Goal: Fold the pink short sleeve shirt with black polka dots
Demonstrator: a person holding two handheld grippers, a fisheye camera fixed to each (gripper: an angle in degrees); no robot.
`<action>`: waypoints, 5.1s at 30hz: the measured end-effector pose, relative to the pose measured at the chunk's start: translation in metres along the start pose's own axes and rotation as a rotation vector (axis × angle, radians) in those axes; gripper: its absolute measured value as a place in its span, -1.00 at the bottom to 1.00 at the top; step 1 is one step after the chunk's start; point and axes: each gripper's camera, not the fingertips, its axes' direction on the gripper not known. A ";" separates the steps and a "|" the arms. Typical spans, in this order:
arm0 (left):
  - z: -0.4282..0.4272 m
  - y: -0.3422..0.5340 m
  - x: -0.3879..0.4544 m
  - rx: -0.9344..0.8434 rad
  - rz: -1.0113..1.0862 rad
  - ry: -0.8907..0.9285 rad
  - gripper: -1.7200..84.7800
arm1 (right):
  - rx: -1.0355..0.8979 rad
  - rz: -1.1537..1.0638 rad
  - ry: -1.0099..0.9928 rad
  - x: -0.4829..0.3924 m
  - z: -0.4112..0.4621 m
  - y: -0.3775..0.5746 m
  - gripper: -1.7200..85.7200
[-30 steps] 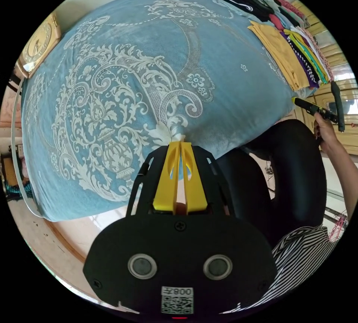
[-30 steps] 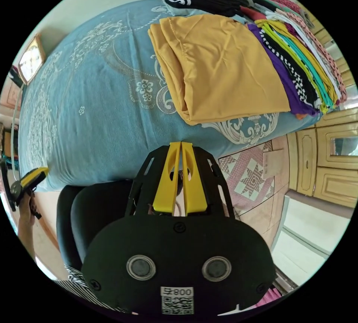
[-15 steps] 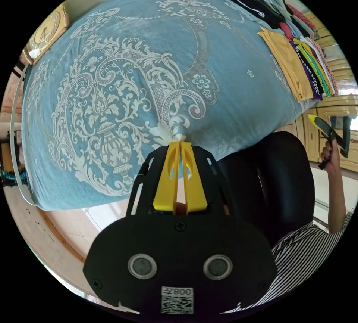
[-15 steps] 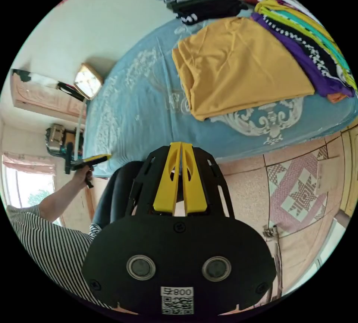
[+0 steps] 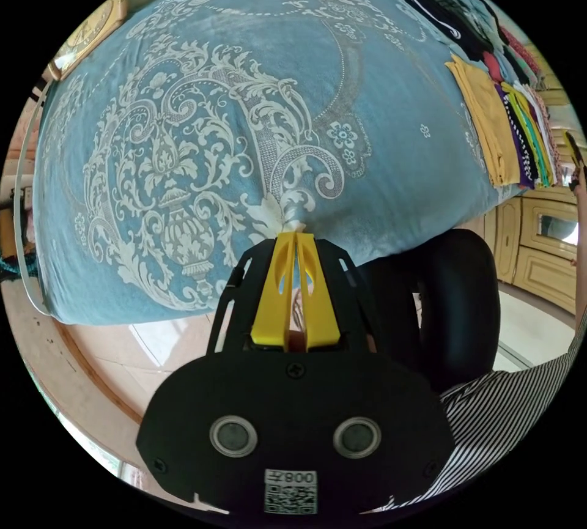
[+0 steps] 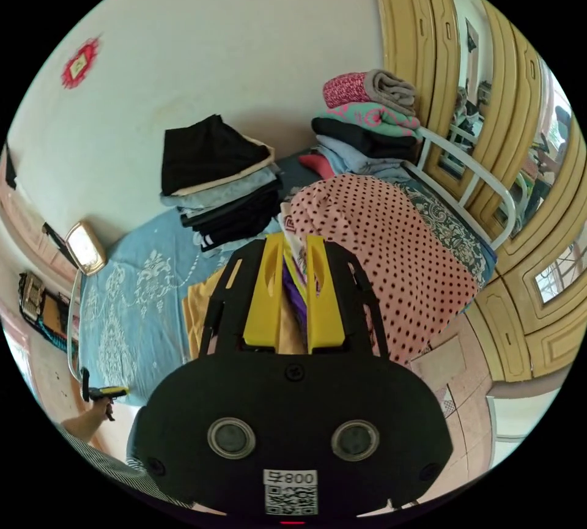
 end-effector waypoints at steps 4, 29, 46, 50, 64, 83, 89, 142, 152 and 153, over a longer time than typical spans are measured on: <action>0.002 0.007 -0.023 0.007 -0.031 0.054 -0.95 | -0.048 0.016 0.063 0.038 0.048 -0.063 -0.80; 0.016 0.092 -0.163 0.032 -0.042 0.024 -0.96 | 0.098 0.113 -0.180 0.233 0.077 -0.273 -0.94; -0.103 0.230 -0.242 0.591 0.258 0.740 -0.91 | 0.394 -0.428 -0.858 0.113 -0.177 -0.380 -0.82; -0.160 0.286 -0.257 0.785 0.430 0.820 -0.83 | 0.367 -0.503 -0.930 0.070 -0.195 -0.395 -0.79; -0.143 0.450 -0.364 0.813 0.432 0.478 -0.70 | 0.271 -0.585 -1.279 -0.070 -0.216 -0.449 -0.74; -0.083 0.605 -0.471 0.884 0.333 0.752 -0.95 | 0.145 -0.564 -1.228 -0.236 -0.187 -0.496 -0.86; -0.100 0.670 -0.538 1.064 0.271 0.762 -0.96 | 0.133 -0.483 -1.208 -0.277 -0.169 -0.509 -0.90; 0.204 0.318 -0.272 0.311 0.369 0.810 -0.94 | -0.634 0.124 -0.713 -0.720 0.290 -0.193 -0.95; 0.265 0.275 -0.250 0.296 0.294 0.814 -0.86 | -0.828 -0.231 -0.774 -0.772 0.215 0.011 -0.89; 0.271 0.273 -0.251 0.301 0.279 0.814 -0.85 | -0.869 -0.231 -0.791 -0.775 0.203 0.045 -0.87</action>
